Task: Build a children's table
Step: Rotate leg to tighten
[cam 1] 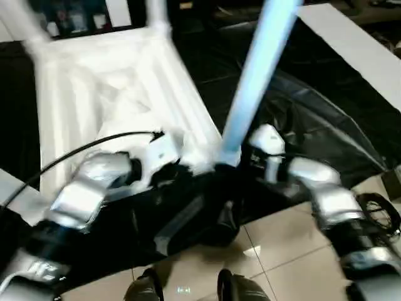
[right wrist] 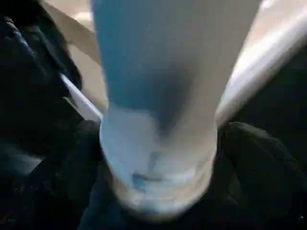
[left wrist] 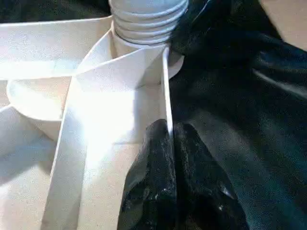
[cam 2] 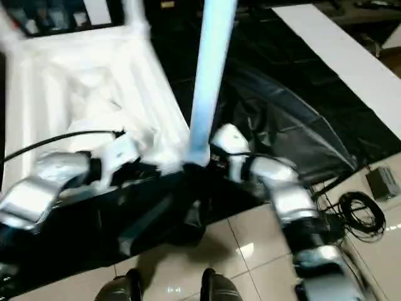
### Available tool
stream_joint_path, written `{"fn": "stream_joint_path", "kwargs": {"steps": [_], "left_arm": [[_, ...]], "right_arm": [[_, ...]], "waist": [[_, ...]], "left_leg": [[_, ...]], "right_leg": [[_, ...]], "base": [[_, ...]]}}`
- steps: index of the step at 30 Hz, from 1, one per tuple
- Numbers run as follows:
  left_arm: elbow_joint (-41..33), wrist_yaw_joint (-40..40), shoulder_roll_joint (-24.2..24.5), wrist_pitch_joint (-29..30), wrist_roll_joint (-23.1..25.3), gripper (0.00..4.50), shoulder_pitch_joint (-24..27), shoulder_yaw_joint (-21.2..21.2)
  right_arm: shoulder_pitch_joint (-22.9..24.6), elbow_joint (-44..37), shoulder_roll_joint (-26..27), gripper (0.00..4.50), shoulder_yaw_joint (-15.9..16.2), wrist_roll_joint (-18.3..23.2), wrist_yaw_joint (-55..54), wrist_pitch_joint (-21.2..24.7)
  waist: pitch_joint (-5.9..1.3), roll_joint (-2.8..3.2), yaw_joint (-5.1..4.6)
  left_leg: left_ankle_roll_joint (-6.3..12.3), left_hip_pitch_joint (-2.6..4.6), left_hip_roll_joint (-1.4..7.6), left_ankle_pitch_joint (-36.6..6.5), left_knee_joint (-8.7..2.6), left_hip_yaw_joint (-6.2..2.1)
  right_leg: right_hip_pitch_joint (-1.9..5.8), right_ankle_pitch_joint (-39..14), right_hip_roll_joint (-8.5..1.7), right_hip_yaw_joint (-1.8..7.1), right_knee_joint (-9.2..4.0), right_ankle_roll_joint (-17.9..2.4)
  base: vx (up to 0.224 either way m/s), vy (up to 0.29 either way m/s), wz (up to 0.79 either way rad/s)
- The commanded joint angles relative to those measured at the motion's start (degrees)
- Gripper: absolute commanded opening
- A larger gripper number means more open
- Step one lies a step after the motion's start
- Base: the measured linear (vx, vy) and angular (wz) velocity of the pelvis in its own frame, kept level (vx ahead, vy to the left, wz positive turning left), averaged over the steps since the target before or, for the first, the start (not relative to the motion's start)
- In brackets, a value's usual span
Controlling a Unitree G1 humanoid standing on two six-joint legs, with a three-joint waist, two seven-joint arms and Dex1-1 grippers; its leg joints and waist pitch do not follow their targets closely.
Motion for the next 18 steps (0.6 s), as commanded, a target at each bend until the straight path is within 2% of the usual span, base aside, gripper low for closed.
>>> {"fn": "stream_joint_path", "kwargs": {"steps": [1,2,3,5,7,8,10,11,18], "left_arm": [[1.11,-2.56,-0.12,0.78,-0.22,0.00,2.05,-3.10],[0.96,-2.78,0.16,0.69,-0.44,0.00,1.99,-3.09],[0.90,-2.88,0.38,0.69,-0.61,0.00,1.93,-3.05],[0.88,-2.98,0.74,0.58,-0.78,0.00,1.79,-2.79],[0.94,-3.18,0.94,0.29,-0.87,0.00,1.81,-2.68],[0.99,-3.24,1.01,0.23,-0.95,0.00,1.82,-2.70],[1.15,-3.31,1.07,0.03,-0.88,0.00,1.88,-2.69],[1.26,-3.45,0.99,-0.04,-0.83,0.00,1.89,-2.59],[1.59,-3.20,0.73,-0.20,-0.65,0.00,1.75,-2.55]], "right_arm": [[0.32,-1.52,-0.83,4.25,0.50,1.35,2.18,0.95],[0.37,-2.12,-1.21,4.25,0.73,1.60,3.08,1.53],[0.41,-2.60,-1.50,4.25,0.97,1.61,3.68,1.92],[0.14,-2.88,-1.59,4.25,1.28,1.60,4.92,2.30],[-0.13,-2.81,-1.57,4.25,1.33,1.77,5.78,2.77],[-0.30,-2.62,-1.65,4.10,1.47,1.79,6.17,2.95],[-0.50,-2.03,-1.80,4.10,1.86,1.51,6.92,2.67],[-0.59,-1.51,-1.81,3.87,1.90,1.32,7.23,2.41],[-1.03,-0.47,-1.66,3.41,1.49,1.32,6.94,2.59]], "waist": [[-4.42,-0.25,-0.39],[-4.38,-0.43,-0.43],[-4.24,-0.27,-0.33],[-3.96,-0.33,-0.26],[-3.78,-0.23,-0.25],[-3.79,-0.31,-0.24],[-3.75,-0.30,-0.24],[-3.85,-0.28,-0.18],[-4.04,-0.50,-0.09]], "left_leg": [[9.54,1.51,1.60,-0.01,-1.46,0.09],[9.43,1.53,1.62,-0.65,-1.48,0.12],[8.97,1.64,1.75,-2.15,-1.61,0.06],[7.26,1.75,1.84,-5.43,-1.79,0.03],[5.71,1.80,1.90,-7.70,-1.91,-0.03],[5.05,1.84,1.91,-8.51,-1.96,-0.09],[4.59,1.79,1.92,-8.91,-1.95,-0.14],[4.37,1.82,1.88,-8.41,-1.85,-0.16],[5.04,1.62,1.70,-6.73,-1.54,-0.12]], "right_leg": [[3.54,8.28,-1.99,1.58,-1.00,-17.30],[3.55,7.03,-2.05,1.59,-1.11,-17.24],[3.46,3.94,-2.20,1.61,-1.35,-17.02],[3.24,-2.44,-2.36,1.66,-1.90,-16.05],[3.02,-6.49,-2.45,1.74,-2.26,-15.24],[2.97,-7.82,-2.44,1.75,-2.31,-14.85],[2.90,-8.63,-2.46,1.79,-2.35,-14.50],[2.87,-8.08,-2.45,1.82,-2.21,-14.35],[3.01,-5.95,-2.38,1.85,-1.85,-14.72]], "base": [[0.000,0.000,0.00],[0.000,0.000,0.00],[0.000,0.000,0.00],[0.000,0.000,0.00],[0.000,0.000,0.00],[0.000,0.000,0.00],[0.000,0.000,0.00],[0.000,0.000,0.00],[0.000,0.000,0.00]]}}
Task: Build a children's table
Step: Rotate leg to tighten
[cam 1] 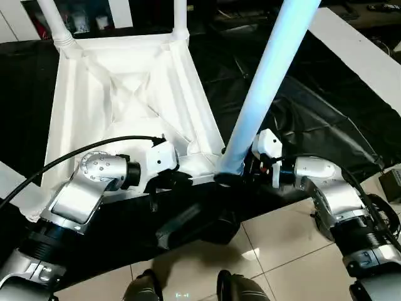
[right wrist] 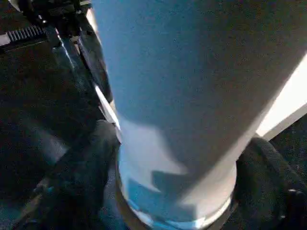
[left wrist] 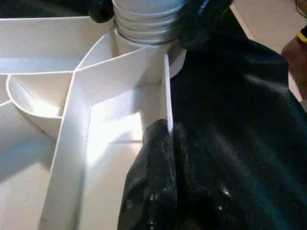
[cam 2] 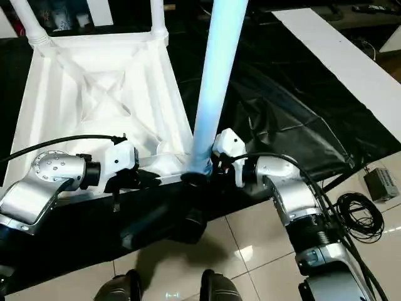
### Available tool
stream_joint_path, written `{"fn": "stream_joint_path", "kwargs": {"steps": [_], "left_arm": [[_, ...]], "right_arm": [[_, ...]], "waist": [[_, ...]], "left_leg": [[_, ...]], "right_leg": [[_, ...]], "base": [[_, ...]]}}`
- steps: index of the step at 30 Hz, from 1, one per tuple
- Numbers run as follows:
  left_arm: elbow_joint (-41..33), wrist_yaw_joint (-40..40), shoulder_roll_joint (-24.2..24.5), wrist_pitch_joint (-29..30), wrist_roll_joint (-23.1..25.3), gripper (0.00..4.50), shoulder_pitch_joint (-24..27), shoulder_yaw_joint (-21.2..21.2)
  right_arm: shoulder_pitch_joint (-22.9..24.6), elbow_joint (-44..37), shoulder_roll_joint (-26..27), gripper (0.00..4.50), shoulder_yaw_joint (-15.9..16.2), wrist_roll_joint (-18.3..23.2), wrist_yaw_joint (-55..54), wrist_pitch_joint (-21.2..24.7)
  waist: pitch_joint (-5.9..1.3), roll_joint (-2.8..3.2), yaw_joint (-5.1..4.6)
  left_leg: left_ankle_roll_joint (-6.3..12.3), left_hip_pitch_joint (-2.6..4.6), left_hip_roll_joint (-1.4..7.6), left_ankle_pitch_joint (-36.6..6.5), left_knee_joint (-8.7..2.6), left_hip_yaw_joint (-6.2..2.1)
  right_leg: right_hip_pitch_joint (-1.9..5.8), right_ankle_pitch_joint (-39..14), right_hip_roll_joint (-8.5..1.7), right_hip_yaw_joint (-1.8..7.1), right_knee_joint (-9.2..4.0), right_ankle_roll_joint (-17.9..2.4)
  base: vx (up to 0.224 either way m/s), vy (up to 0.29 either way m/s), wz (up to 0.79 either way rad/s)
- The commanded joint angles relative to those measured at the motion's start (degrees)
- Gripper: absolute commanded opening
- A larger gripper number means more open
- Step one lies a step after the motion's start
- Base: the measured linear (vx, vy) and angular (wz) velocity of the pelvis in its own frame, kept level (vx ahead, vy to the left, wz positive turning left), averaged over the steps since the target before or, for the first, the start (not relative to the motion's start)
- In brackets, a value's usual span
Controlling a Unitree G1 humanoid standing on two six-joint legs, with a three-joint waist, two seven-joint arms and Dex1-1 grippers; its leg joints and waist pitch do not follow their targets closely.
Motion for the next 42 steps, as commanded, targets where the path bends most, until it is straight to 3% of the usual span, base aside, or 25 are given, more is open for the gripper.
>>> {"fn": "stream_joint_path", "kwargs": {"steps": [1,6,13,15,16,19,25,27,29,33,34,37,39,42], "left_arm": [[1.42,-1.17,-0.07,0.25,-0.17,0.00,1.68,-2.21],[1.69,-1.17,-0.03,0.01,0.06,0.00,1.76,-2.40],[3.04,0.35,-1.36,0.39,0.31,0.00,1.49,-2.17],[4.92,4.35,-4.40,2.54,0.81,0.00,0.60,-1.78],[4.92,4.35,-4.40,2.54,0.81,0.00,0.60,-1.78],[7.82,9.12,-8.25,4.38,2.15,0.00,-0.66,-2.09],[14.35,20.96,-16.43,8.38,5.39,0.00,-4.78,-1.56],[16.41,24.11,-18.28,8.71,6.35,0.00,-6.03,-1.44],[18.42,26.60,-19.49,8.47,7.71,0.00,-7.06,-1.43],[19.32,25.68,-18.58,7.17,8.72,0.00,-7.62,-1.90],[19.04,24.98,-18.08,7.02,8.61,0.00,-7.51,-1.92],[18.48,23.85,-16.84,6.61,8.62,0.00,-7.27,-1.90],[17.97,22.77,-16.05,6.63,8.40,0.00,-7.02,-1.51],[17.00,20.86,-14.83,6.06,8.24,0.00,-6.60,-1.42]], "right_arm": [[-0.13,0.27,-0.56,3.31,-0.04,-0.34,0.32,-0.01],[-0.35,1.02,-0.80,2.87,0.39,-1.63,0.42,-0.78],[-0.51,3.39,0.24,2.72,-0.16,-2.37,-2.53,-1.86],[-0.69,6.52,4.07,2.72,-3.16,-2.13,-11.13,-1.87],[-0.69,6.52,4.07,2.72,-3.16,-2.13,-11.13,-1.87],[-0.52,8.79,9.06,2.72,-6.42,-1.74,-21.85,-1.00],[-2.18,13.10,17.35,2.72,-9.08,-4.82,-42.79,-2.05],[-3.35,14.80,19.57,2.72,-9.56,-5.38,-47.66,-2.84],[-4.61,16.47,21.40,2.72,-9.11,-7.00,-50.79,-4.04],[-5.11,15.93,23.60,2.72,-8.57,-4.97,-44.73,-6.91],[-4.76,14.69,24.01,3.28,-8.71,-3.73,-42.14,-8.06],[-4.26,12.99,23.71,3.51,-8.46,-2.99,-39.75,-8.71],[-3.80,11.47,22.57,3.69,-8.05,-2.98,-38.02,-9.00],[-2.94,8.30,20.23,3.96,-7.32,-2.12,-34.80,-8.51]], "waist": [[-4.21,-0.25,-0.24],[-4.31,-0.37,-0.28],[-4.46,-0.48,-0.33],[-4.15,-0.43,-0.38],[-3.96,-0.63,-0.63],[-4.15,-0.50,-1.08],[-3.97,-0.18,-1.53],[-3.91,0.06,-1.47],[-4.01,-0.08,-1.53],[-4.04,-0.06,-1.36],[-4.10,-0.11,-1.35],[-4.20,0.18,-1.36],[-4.25,0.05,-1.55],[-4.17,-0.18,-1.66]], "left_leg": [[5.35,1.64,1.63,-6.44,-2.56,-0.10],[5.95,1.57,1.57,-5.76,-2.42,-0.07],[6.16,1.61,1.56,-5.81,-2.29,-0.02],[5.03,1.59,1.57,-8.04,-2.51,-0.09],[3.67,1.49,1.55,-10.36,-2.73,-0.23],[0.79,1.59,1.55,-13.60,-3.01,-0.64],[-1.08,1.76,1.31,-17.75,-3.30,-0.77],[-1.24,1.88,1.22,-19.22,-3.34,-0.94],[-0.91,1.82,1.13,-19.52,-3.31,-0.87],[0.46,1.45,1.13,-18.70,-3.36,-0.81],[0.86,1.32,1.15,-18.51,-3.38,-0.83],[1.63,1.10,1.22,-17.26,-3.38,-0.84],[1.68,0.87,1.17,-16.54,-3.39,-0.84],[1.83,1.19,1.27,-16.42,-3.28,-0.71]], "right_leg": [[3.00,-5.60,-2.25,1.72,-2.72,-14.77],[3.09,-4.44,-2.19,1.68,-2.52,-15.07],[3.09,-5.05,-2.22,1.68,-2.53,-15.21],[2.86,-9.18,-2.38,1.70,-3.02,-14.63],[2.81,-13.60,-2.46,1.74,-3.48,-13.62],[2.70,-20.49,-2.63,1.72,-3.96,-11.14],[1.91,-24.39,-2.40,1.74,-4.63,-8.77],[1.73,-25.48,-2.38,1.71,-4.79,-7.84],[1.63,-24.81,-2.29,1.73,-4.90,-7.15],[1.85,-20.99,-2.13,1.69,-4.66,-7.24],[2.01,-20.20,-2.20,1.69,-4.57,-7.53],[2.26,-17.65,-2.18,1.62,-4.32,-8.70],[2.53,-17.01,-2.17,1.57,-4.24,-9.25],[2.32,-17.54,-2.20,1.61,-4.46,-9.65]], "base": [[0.000,0.000,0.00],[0.000,0.000,0.00],[0.000,0.000,0.00],[0.000,0.000,0.00],[0.000,0.000,0.00],[0.000,0.000,0.00],[0.000,0.000,0.00],[0.000,0.000,0.00],[0.000,0.000,0.00],[0.000,0.000,0.00],[0.000,0.000,0.00],[0.000,0.000,0.00],[0.000,0.000,0.00],[0.000,0.000,0.00]]}}
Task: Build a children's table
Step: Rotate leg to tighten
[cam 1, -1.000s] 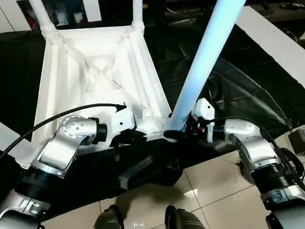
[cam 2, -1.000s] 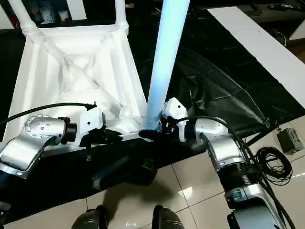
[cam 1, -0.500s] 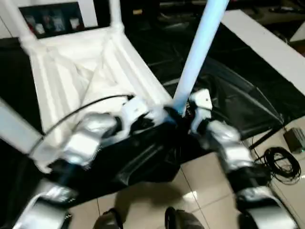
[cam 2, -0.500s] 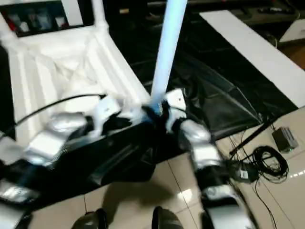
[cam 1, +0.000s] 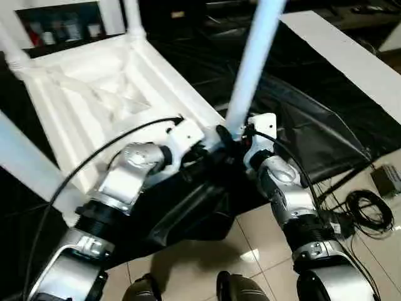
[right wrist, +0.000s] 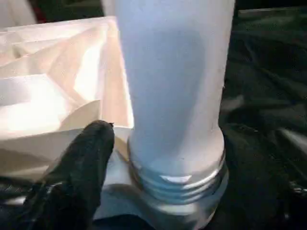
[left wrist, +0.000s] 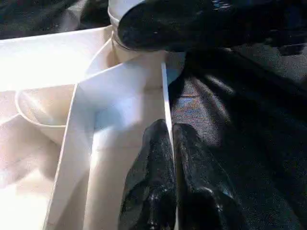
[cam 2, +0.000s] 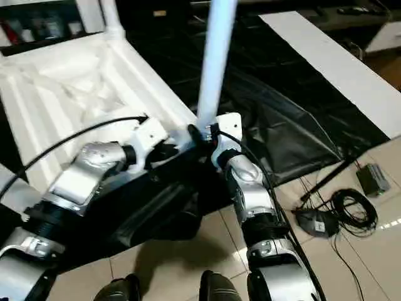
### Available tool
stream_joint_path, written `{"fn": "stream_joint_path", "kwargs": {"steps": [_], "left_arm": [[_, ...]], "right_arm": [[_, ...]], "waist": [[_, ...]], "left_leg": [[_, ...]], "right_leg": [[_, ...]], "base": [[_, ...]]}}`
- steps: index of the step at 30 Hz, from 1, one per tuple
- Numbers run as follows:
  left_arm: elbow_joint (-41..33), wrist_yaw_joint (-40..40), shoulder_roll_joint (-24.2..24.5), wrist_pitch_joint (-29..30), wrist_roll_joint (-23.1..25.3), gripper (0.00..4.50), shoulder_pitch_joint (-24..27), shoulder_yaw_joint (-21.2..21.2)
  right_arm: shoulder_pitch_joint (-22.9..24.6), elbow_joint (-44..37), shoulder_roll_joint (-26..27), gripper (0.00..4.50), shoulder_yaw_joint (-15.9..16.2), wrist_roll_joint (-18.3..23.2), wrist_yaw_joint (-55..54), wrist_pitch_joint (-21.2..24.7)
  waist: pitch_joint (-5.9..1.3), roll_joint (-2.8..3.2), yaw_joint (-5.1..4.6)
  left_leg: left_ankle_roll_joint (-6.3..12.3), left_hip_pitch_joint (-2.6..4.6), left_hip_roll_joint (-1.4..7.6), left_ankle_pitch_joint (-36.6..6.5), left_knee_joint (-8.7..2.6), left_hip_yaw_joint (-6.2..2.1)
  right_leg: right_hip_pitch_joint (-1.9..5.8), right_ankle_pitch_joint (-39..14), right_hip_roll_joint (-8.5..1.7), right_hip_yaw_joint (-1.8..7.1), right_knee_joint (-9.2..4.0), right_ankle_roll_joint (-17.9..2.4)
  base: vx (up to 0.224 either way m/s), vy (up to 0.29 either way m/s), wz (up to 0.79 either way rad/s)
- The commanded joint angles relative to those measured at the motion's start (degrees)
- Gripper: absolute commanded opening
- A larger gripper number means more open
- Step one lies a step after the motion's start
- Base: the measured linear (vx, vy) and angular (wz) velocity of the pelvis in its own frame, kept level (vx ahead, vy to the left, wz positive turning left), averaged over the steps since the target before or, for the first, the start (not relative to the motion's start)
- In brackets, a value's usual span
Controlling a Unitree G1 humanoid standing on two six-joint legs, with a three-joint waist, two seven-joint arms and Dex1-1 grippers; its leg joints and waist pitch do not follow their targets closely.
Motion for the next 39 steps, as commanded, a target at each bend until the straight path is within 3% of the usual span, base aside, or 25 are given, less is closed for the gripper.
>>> {"fn": "stream_joint_path", "kwargs": {"steps": [1,6,9,11,16,18,23,30,39], "left_arm": [[3.21,-1.59,0.29,0.24,0.60,0.00,2.75,-2.27],[0.13,-9.31,5.21,-4.15,-1.03,0.00,4.83,-3.97],[-1.18,-11.24,6.49,-4.65,-1.59,0.00,5.38,-4.06],[-5.10,-18.05,9.62,-6.86,-4.13,0.00,7.30,-4.34],[-8.42,-24.04,13.04,-7.49,-6.27,0.00,8.87,-4.39],[-8.75,-24.25,13.48,-7.41,-6.63,0.00,8.87,-3.93],[-8.81,-24.51,14.30,-7.85,-7.33,0.00,8.67,-3.59],[-8.62,-24.90,14.16,-7.72,-7.30,0.00,8.63,-3.34],[-8.31,-24.71,14.35,-7.94,-7.57,0.00,8.94,-3.61]], "right_arm": [[0.10,-4.69,-0.29,4.06,4.73,1.17,6.33,0.47],[3.50,-11.74,-11.30,4.23,9.34,1.05,24.12,4.02],[3.71,-12.28,-13.24,4.23,9.43,0.85,26.57,4.26],[3.47,-11.55,-16.51,4.23,10.20,-1.81,29.17,1.88],[3.43,-12.34,-18.25,4.23,10.18,-0.03,31.78,3.20],[3.73,-13.43,-18.95,4.23,10.68,0.97,33.52,4.10],[4.06,-14.34,-19.48,4.23,10.94,1.66,37.03,4.80],[3.49,-13.08,-19.43,3.67,10.55,1.58,37.48,4.36],[3.57,-12.17,-19.82,2.80,10.90,1.00,38.12,3.60]], "waist": [[-3.73,-0.19,0.26],[-3.65,-0.30,0.62],[-3.72,-0.26,0.63],[-3.90,-0.05,0.61],[-4.05,0.29,0.99],[-4.06,0.31,1.24],[-4.01,0.18,1.50],[-4.21,0.03,1.59],[-4.17,0.07,1.59]], "left_leg": [[2.48,0.79,1.37,-16.06,-3.63,-0.61],[3.58,0.87,1.52,-15.31,-3.48,-0.46],[4.05,0.86,1.53,-13.43,-3.46,-0.36],[4.18,0.80,1.64,-11.76,-3.31,-0.35],[5.97,1.50,1.79,-8.25,-2.96,0.11],[6.27,1.44,1.86,-7.15,-2.90,0.14],[4.96,1.35,1.80,-9.46,-2.99,0.04],[5.28,1.32,1.68,-6.85,-2.73,0.13],[5.65,1.38,1.68,-6.81,-2.63,0.13]], "right_leg": [[2.32,-17.24,-2.19,1.60,-4.51,-10.34],[2.51,-16.76,-2.18,1.64,-4.60,-10.51],[2.48,-14.50,-2.16,1.58,-4.29,-12.16],[2.64,-11.66,-2.23,1.50,-3.85,-13.50],[2.53,-4.43,-1.94,1.63,-3.16,-16.31],[2.67,-2.40,-1.82,1.57,-2.80,-16.92],[2.83,-5.66,-2.11,1.62,-3.03,-15.87],[2.99,-3.29,-2.01,1.63,-2.66,-16.19],[3.01,-3.24,-2.01,1.61,-2.61,-16.37]], "base": [[0.000,0.000,0.00],[0.000,0.000,0.00],[0.000,0.000,0.00],[0.000,0.000,0.00],[0.000,0.000,0.00],[0.000,0.000,0.00],[0.000,0.000,0.00],[0.000,0.000,0.00],[0.000,0.000,0.00]]}}
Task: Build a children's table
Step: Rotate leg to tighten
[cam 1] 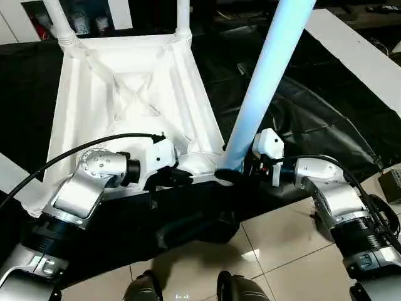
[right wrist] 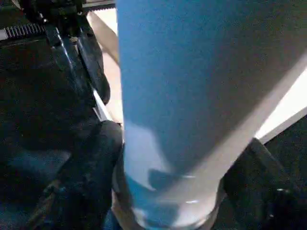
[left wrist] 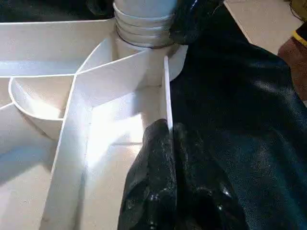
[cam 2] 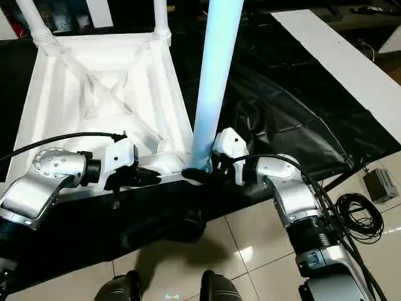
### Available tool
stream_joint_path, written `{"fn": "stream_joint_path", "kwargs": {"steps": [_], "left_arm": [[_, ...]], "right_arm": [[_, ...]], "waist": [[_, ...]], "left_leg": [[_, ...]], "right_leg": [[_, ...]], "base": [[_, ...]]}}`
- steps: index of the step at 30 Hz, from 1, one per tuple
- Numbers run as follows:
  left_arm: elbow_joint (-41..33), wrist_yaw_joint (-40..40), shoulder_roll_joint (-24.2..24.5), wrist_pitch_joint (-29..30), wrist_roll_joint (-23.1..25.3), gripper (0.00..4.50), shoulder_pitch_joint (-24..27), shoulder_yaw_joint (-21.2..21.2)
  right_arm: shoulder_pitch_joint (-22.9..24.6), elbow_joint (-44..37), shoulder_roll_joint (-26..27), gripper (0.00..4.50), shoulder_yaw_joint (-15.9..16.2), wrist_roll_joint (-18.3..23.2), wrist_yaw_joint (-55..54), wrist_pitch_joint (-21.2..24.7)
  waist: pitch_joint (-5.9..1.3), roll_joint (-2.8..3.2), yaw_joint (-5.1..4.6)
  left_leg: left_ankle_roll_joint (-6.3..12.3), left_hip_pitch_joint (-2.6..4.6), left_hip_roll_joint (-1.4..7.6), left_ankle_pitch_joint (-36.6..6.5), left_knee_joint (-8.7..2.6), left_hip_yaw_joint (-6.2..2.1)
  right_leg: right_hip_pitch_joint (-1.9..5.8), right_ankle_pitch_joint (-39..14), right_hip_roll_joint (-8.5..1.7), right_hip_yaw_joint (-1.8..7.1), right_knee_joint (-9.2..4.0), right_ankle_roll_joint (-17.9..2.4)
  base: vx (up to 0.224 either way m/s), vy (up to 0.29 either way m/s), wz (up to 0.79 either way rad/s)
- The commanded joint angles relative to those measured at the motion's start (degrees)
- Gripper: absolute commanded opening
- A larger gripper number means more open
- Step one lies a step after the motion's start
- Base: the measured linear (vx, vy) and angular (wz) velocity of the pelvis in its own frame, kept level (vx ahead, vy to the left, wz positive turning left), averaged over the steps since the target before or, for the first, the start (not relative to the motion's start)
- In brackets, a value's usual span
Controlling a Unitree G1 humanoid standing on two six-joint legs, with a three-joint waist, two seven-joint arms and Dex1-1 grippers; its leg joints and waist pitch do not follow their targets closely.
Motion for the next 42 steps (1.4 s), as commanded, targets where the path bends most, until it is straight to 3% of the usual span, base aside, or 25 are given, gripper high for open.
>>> {"fn": "stream_joint_path", "kwargs": {"steps": [1,8,10,14,15,19,22,24,29,30,34,38,42], "left_arm": [[0.73,-1.91,0.25,0.40,0.41,0.00,1.85,-2.63],[1.74,-0.04,-1.07,1.58,0.65,0.00,1.76,-2.40],[2.76,2.24,-2.66,2.56,1.11,0.00,1.17,-2.26],[6.82,9.14,-7.15,3.86,3.25,0.00,-0.98,-2.13],[6.82,9.14,-7.15,3.86,3.25,0.00,-0.98,-2.13],[12.30,22.17,-15.41,8.82,6.17,0.00,-4.81,-1.11],[13.99,25.04,-17.36,9.77,6.78,0.00,-5.78,-0.87],[15.66,26.23,-18.44,9.36,7.53,0.00,-6.58,-1.04],[16.65,25.42,-18.05,8.18,8.40,0.00,-6.97,-1.35],[16.66,25.32,-17.99,8.13,8.47,0.00,-7.01,-1.28],[15.56,23.74,-16.15,8.05,8.74,0.00,-6.90,-1.09],[12.54,19.24,-13.05,7.26,7.74,0.00,-5.45,-1.24],[10.13,15.06,-10.48,6.48,6.94,0.00,-4.22,-1.77]], "right_arm": [[0.15,0.66,-0.71,2.74,0.15,-0.33,0.63,-0.55],[0.95,3.19,1.51,2.64,-0.97,-0.56,-3.30,-1.18],[1.01,5.13,3.76,2.64,-2.41,-0.66,-8.09,-0.93],[1.13,7.68,8.46,2.63,-4.37,-1.66,-18.50,0.01],[1.13,7.68,8.46,2.63,-4.37,-1.66,-18.50,0.01],[-2.36,12.43,18.26,2.63,-8.40,-3.48,-41.03,2.25],[-4.04,14.46,20.95,2.62,-8.74,-3.67,-44.92,2.39],[-5.55,16.08,22.59,2.62,-7.42,-4.67,-44.87,1.66],[-6.06,15.37,23.54,2.62,-6.37,-4.40,-41.43,-0.69],[-5.99,15.17,23.56,3.17,-6.36,-4.24,-40.85,-1.01],[-5.58,12.98,22.78,3.48,-7.06,-3.16,-38.12,-2.51],[-4.65,8.88,17.49,3.96,-4.65,-4.44,-32.61,-0.40],[-3.26,6.24,12.58,3.96,-2.77,-4.07,-24.50,0.74]], "waist": [[-4.27,0.18,-0.33],[-4.25,0.26,-0.38],[-3.92,0.47,-0.45],[-3.52,0.28,-0.82],[-3.58,0.20,-0.91],[-3.31,0.47,-1.43],[-3.35,0.34,-1.69],[-3.32,0.26,-1.71],[-3.45,0.10,-1.58],[-3.43,0.11,-1.60],[-3.51,0.13,-1.53],[-3.61,-0.07,-1.62],[-3.89,0.03,-1.75]], "left_leg": [[5.48,1.65,1.45,-6.42,-2.56,-0.03],[5.10,1.69,1.47,-7.26,-2.59,-0.02],[4.06,1.74,1.52,-9.65,-2.82,-0.08],[0.14,1.85,1.48,-15.90,-3.54,-0.60],[-0.10,1.81,1.40,-16.60,-3.56,-0.67],[-2.03,1.95,1.29,-20.16,-3.87,-0.92],[-2.36,1.86,1.06,-22.77,-4.00,-1.33],[-1.87,1.88,0.93,-23.40,-3.99,-1.41],[-0.49,1.65,1.05,-22.06,-3.98,-1.19],[-0.38,1.55,1.04,-21.96,-4.01,-1.16],[0.05,1.48,1.15,-21.76,-4.08,-1.17],[0.42,1.12,1.21,-20.12,-4.16,-1.21],[1.30,1.02,1.25,-17.15,-3.79,-0.95]], "right_leg": [[3.21,-2.92,-2.03,1.73,-2.51,-16.00],[3.18,-3.69,-2.10,1.73,-2.59,-16.18],[2.94,-7.67,-2.25,1.77,-3.09,-15.77],[2.58,-20.13,-2.46,1.75,-4.35,-11.87],[2.57,-21.35,-2.43,1.71,-4.47,-11.25],[1.78,-25.90,-2.37,1.73,-4.94,-9.30],[1.68,-29.00,-2.47,1.47,-5.38,-6.91],[1.51,-29.23,-2.40,1.47,-5.62,-6.00],[1.55,-26.02,-2.37,1.62,-5.44,-6.43],[1.59,-25.88,-2.37,1.62,-5.44,-6.59],[1.63,-26.21,-2.49,1.62,-5.48,-6.84],[2.05,-24.38,-2.37,1.58,-5.20,-7.16],[2.35,-19.75,-2.42,1.75,-4.69,-9.13]], "base": [[0.000,0.000,0.00],[0.000,0.000,0.00],[0.000,0.000,0.00],[0.000,0.000,0.00],[0.000,0.000,0.00],[0.000,0.000,0.00],[0.000,0.000,0.00],[0.000,0.000,0.00],[0.000,0.000,0.00],[0.000,0.000,0.00],[0.000,0.000,0.00],[0.000,0.000,0.00],[0.000,0.000,0.00]]}}
